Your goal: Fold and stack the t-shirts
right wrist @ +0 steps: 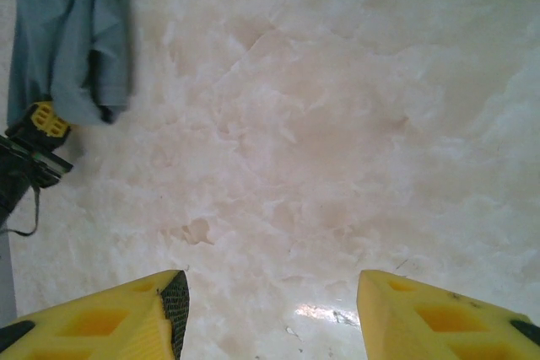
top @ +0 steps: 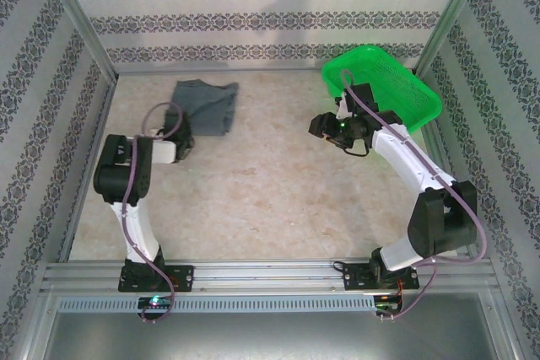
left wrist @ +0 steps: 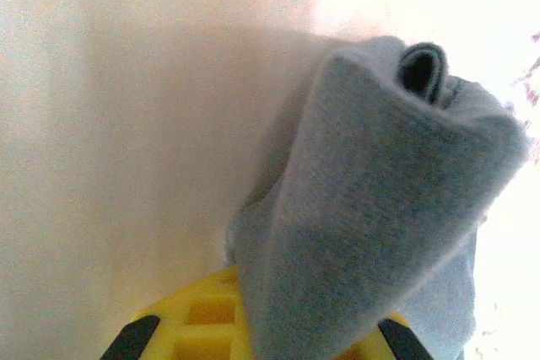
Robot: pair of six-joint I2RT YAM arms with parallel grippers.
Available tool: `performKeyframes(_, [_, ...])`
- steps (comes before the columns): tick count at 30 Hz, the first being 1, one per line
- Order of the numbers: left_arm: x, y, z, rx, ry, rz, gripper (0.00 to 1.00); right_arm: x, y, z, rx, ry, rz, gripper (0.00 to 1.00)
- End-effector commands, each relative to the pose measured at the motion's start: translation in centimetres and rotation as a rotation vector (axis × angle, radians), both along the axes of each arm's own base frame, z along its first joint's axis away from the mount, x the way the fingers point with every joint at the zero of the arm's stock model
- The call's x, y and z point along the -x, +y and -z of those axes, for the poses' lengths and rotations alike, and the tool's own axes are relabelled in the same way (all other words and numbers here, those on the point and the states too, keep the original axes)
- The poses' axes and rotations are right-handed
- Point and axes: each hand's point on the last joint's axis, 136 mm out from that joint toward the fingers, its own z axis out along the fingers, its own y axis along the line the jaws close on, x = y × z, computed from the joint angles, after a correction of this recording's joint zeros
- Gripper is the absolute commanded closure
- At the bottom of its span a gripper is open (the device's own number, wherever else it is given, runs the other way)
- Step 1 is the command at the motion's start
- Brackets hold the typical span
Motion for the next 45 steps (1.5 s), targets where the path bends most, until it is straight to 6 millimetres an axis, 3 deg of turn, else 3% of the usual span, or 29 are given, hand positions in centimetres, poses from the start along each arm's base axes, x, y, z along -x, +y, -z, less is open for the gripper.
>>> performKeyframes(1, [-0.6, 5.7, 0.5, -0.135, 0.005, 0.112, 1.00, 0.9, -0.3, -0.4, 0.006, -0.010, -0.005, 0.44])
performKeyframes(4, [-1.7, 10.2, -0.2, -0.175, -0.008, 0.130, 1.00, 1.3, -0.1, -0.4, 0.004, -0.019, -0.015, 0.44])
performKeyframes(7, [-3.4, 12.8, -0.4, -0.183, -0.040, 0.163, 1.00, 1.6, -0.1, -0.3, -0.001, -0.016, -0.011, 0.44])
performKeyframes(13, [-6.4, 15.7, -1.5, -0.255, -0.042, 0.229, 1.00, 1.8, 0.5, -0.3, -0.009, -0.019, -0.026, 0.44])
performKeyframes(14, [-6.7, 15.8, -1.9, -0.266, -0.044, 0.239, 0.94, 1.7, 0.6, -0.5, -0.014, -0.026, -0.029, 0.44])
performKeyframes(17, [-7.0, 15.7, -4.4, -0.307, -0.081, 0.256, 0.54, 1.2, 1.2, -1.5, -0.045, -0.081, -0.049, 0.42])
performKeyframes(20, [-7.1, 14.4, -8.3, -0.372, -0.153, 0.306, 0.34, 0.4, 1.9, -3.5, -0.085, -0.170, -0.068, 0.40])
performKeyframes(22, [-6.9, 12.9, -10.5, -0.407, -0.177, 0.360, 0.31, 0.0, 1.9, -4.3, -0.090, -0.208, -0.074, 0.39])
performKeyframes(25, [-5.8, 11.1, -12.4, -0.437, -0.177, 0.391, 0.32, -0.5, 1.7, -4.6, -0.091, -0.220, -0.068, 0.40])
performKeyframes(30, [-4.2, 9.6, -13.2, -0.380, -0.212, 0.361, 0.49, -0.7, 1.3, -3.9, -0.099, -0.195, -0.065, 0.41])
performKeyframes(33, [-2.8, 8.4, -14.1, -0.360, -0.216, 0.361, 0.48, -0.6, 1.1, -4.0, -0.099, -0.199, -0.065, 0.41])
performKeyframes(35, [-0.9, 7.5, -14.6, -0.377, -0.174, 0.373, 0.40, -0.5, 0.6, -4.2, -0.091, -0.213, -0.054, 0.39])
performKeyframes(36, [0.1, 7.2, -14.7, -0.383, -0.157, 0.376, 0.38, -0.4, 0.2, -4.3, -0.081, -0.222, -0.042, 0.35])
performKeyframes(37, [1.2, 6.6, -15.1, -0.393, -0.143, 0.385, 0.34, -0.3, -0.5, -4.7, -0.067, -0.240, -0.020, 0.04])
performKeyframes(38, [2.2, 5.8, -15.6, -0.417, -0.141, 0.409, 0.03, -0.3, -1.5, -5.0, -0.052, -0.255, 0.017, 0.02])
performKeyframes(42, [6.2, 0.7, -18.4, -0.646, -0.166, 0.512, 0.00, 0.3, -6.3, -5.2, -0.027, -0.292, 0.198, 0.02])
performKeyframes(43, [7.7, -0.9, -18.4, -0.720, -0.128, 0.537, 0.00, 0.8, -7.5, -5.2, 0.000, -0.311, 0.230, 0.02])
performKeyframes(45, [10.9, -2.1, -17.7, -0.811, -0.021, 0.552, 0.00, 2.0, -9.5, -4.7, 0.089, -0.335, 0.289, 0.02])
